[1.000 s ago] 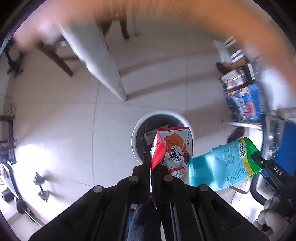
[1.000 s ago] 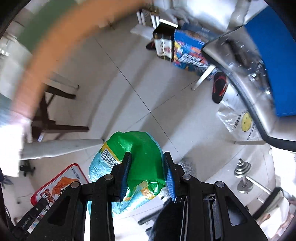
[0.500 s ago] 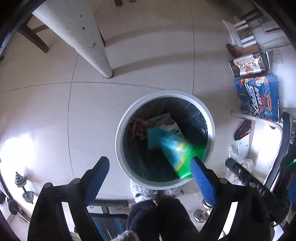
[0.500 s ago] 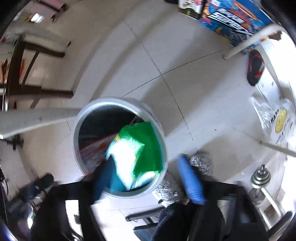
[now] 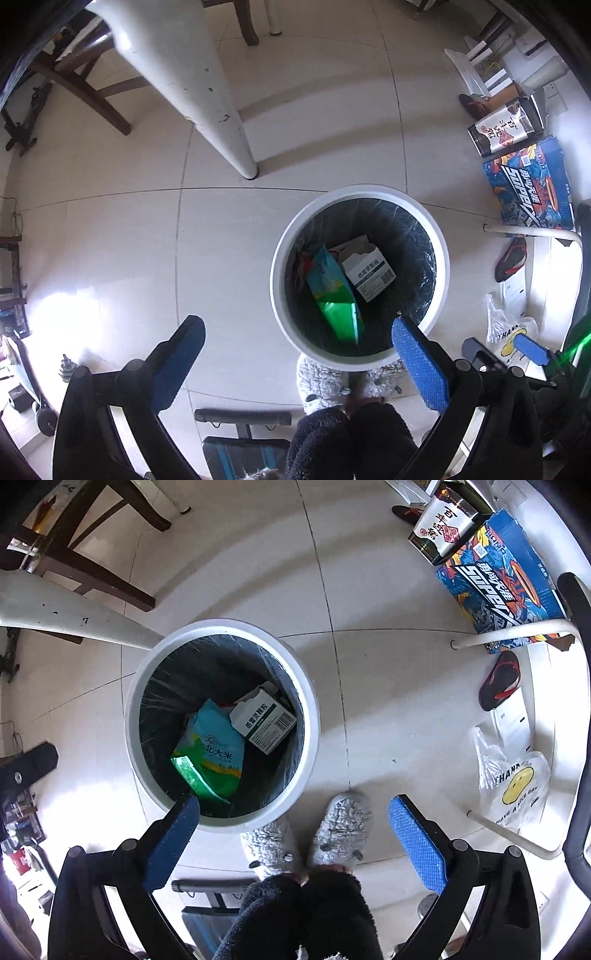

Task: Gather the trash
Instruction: 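Raise both tools back over the table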

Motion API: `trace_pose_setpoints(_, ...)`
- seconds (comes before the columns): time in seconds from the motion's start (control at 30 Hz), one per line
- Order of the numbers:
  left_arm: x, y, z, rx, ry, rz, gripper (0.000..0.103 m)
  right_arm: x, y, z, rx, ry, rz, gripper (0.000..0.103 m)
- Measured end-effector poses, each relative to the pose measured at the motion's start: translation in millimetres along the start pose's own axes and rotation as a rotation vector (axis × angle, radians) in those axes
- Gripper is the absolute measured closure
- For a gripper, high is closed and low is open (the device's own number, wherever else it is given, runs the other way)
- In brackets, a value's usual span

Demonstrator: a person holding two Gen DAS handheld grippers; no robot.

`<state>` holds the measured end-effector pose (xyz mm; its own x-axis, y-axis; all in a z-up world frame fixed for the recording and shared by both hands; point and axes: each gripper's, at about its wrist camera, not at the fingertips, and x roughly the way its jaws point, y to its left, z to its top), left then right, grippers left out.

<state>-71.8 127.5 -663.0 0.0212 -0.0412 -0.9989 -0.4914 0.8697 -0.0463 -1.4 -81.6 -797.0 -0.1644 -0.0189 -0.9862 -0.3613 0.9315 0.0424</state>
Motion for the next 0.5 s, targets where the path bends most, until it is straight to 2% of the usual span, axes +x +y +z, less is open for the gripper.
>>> trace_pose_setpoints(0.3,-40,-2,-24,-0.008,-0.015,0.003,0.0,-45,3,-14,-0.005,-0.047,0.023,0.0)
trace_pose_setpoints(0.5,-79,-6,-40,0.0,-0.021,-0.004,0.0,-94,5,-30,-0.032,-0.076,0.035,0.0)
